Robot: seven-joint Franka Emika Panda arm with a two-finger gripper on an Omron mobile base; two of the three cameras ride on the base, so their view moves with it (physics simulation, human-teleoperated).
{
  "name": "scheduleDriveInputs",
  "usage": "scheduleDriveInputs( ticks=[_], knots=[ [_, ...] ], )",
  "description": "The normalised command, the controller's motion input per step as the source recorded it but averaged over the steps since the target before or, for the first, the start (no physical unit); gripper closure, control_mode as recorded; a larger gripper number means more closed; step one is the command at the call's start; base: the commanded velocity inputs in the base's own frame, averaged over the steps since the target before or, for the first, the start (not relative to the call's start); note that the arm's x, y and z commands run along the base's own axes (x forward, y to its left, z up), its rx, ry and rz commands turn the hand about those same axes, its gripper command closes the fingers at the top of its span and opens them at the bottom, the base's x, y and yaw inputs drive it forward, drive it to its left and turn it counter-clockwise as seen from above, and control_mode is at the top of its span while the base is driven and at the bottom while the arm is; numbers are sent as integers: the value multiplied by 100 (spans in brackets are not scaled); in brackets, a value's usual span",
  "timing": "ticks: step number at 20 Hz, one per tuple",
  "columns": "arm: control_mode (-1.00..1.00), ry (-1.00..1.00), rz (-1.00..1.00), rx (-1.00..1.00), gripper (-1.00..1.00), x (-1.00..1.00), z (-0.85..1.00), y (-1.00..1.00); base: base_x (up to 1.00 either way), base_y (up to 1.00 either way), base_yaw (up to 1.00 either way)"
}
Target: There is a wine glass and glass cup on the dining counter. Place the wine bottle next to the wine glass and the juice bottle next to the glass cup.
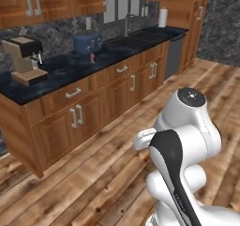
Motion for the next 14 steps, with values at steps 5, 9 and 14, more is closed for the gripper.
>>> scheduleDriveInputs(
  ticks=[5, 9, 14],
  knots=[
    [100, 0, 0, 0, -100, 0, 0, 0, 78, -19, -7],
    [100, 0, 0, 0, -100, 0, 0, 0, 83, -32, 0],
    [100, 0, 0, 0, -100, 0, 0, 0, 90, -34, 2]
  ],
)
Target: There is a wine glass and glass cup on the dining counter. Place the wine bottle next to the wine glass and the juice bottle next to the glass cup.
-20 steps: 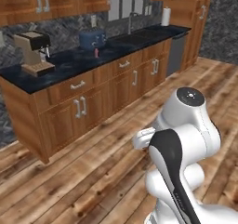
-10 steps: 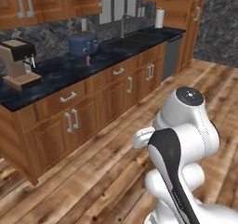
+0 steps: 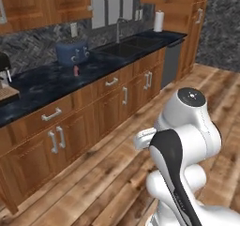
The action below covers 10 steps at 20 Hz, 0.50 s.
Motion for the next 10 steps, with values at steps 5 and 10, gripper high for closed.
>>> scheduleDriveInputs(
  ticks=[5, 10],
  knots=[
    [100, 0, 0, 0, -100, 0, 0, 0, 84, -27, 11],
    [100, 0, 0, 0, -100, 0, 0, 0, 81, -19, 21]
  ],
)
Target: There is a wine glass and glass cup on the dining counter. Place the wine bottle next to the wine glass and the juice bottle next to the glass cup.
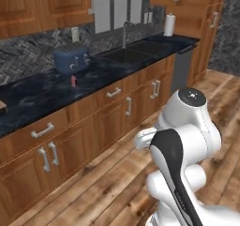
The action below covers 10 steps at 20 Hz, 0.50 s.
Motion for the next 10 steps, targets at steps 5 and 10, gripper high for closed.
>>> scheduleDriveInputs(
  ticks=[5, 10],
  knots=[
    [100, 0, 0, 0, -100, 0, 0, 0, 78, -15, 28],
    [100, 0, 0, 0, -100, 0, 0, 0, 75, -15, 29]
  ],
)
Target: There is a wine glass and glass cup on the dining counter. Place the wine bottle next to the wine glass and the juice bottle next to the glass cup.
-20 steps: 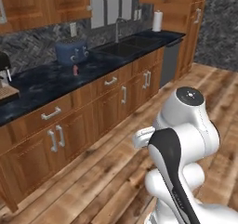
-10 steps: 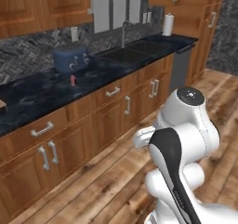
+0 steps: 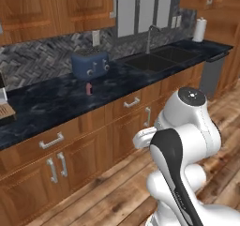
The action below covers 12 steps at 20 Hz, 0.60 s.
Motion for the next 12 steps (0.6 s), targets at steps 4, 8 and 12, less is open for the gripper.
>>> scheduleDriveInputs(
  ticks=[4, 8, 12],
  knots=[
    [100, 0, 0, 0, -100, 0, 0, 0, 76, -17, 24],
    [100, 0, 0, 0, -100, 0, 0, 0, 73, -22, 20],
    [100, 0, 0, 0, -100, 0, 0, 0, 62, -35, 16]
  ],
)
